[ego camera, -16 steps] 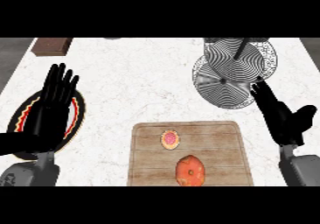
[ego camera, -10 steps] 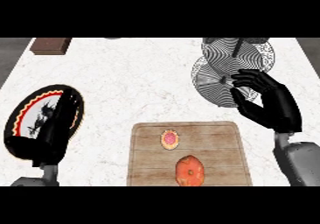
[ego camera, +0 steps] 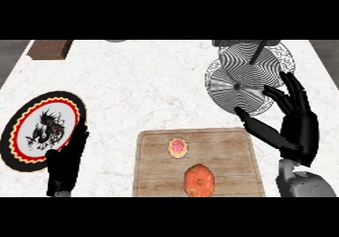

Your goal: Pick the cupcake from the cutting board and place it in the tiered basket

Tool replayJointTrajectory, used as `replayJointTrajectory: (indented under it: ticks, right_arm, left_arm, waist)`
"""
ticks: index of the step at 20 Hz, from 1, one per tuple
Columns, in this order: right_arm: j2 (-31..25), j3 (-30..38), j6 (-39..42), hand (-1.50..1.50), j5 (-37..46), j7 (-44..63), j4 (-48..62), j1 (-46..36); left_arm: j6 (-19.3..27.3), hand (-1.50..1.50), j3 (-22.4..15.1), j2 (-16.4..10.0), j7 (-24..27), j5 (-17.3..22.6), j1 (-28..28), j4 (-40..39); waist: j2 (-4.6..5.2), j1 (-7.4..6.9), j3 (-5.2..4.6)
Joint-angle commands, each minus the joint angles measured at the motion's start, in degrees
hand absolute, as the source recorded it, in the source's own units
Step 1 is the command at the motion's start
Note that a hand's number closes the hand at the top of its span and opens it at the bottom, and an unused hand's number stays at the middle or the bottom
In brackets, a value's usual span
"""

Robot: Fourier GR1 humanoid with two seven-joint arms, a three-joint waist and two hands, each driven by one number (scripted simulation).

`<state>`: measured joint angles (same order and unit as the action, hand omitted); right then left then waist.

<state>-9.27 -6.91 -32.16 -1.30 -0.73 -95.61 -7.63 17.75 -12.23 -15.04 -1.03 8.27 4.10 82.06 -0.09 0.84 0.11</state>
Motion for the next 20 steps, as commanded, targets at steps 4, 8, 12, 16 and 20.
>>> replayJointTrajectory:
  ticks: [4, 8, 12, 16, 20]
  right_arm:
    - [-9.0, -10.3, 4.6, -1.50, 9.5, 19.7, -13.4, 6.2]
    - [-15.8, -16.8, 12.3, -1.50, 14.9, 32.6, -15.6, 4.2]
    - [-20.0, -22.4, 18.1, -1.50, 23.2, 45.7, -19.3, 0.0]
    - [-21.5, -26.2, 25.0, -1.50, 30.2, 61.4, -24.5, -5.0]
    - [-10.4, -35.1, 26.2, -1.50, 42.1, 73.2, -21.4, -12.3]
  left_arm:
    - [1.5, 0.00, -0.3, 1.6, 1.2, -1.9, 0.9, -1.5]
    - [-0.1, 0.00, -0.1, 0.7, 2.1, -1.5, 1.4, -2.8]
    - [1.2, 0.00, -1.5, 2.2, -0.4, -2.4, 0.6, -1.4]
    - [0.0, 0.00, -0.6, 1.6, 0.7, -1.8, 0.4, -2.4]
    - [1.9, 0.00, -1.2, 3.2, -0.9, -3.7, -2.6, -3.3]
  waist:
    - [-0.33, 0.02, -0.33]
    - [-0.35, -0.49, -0.59]
    - [-0.43, -0.85, -0.53]
    - [-0.48, -0.65, -0.49]
    - [-0.15, -1.05, -0.29]
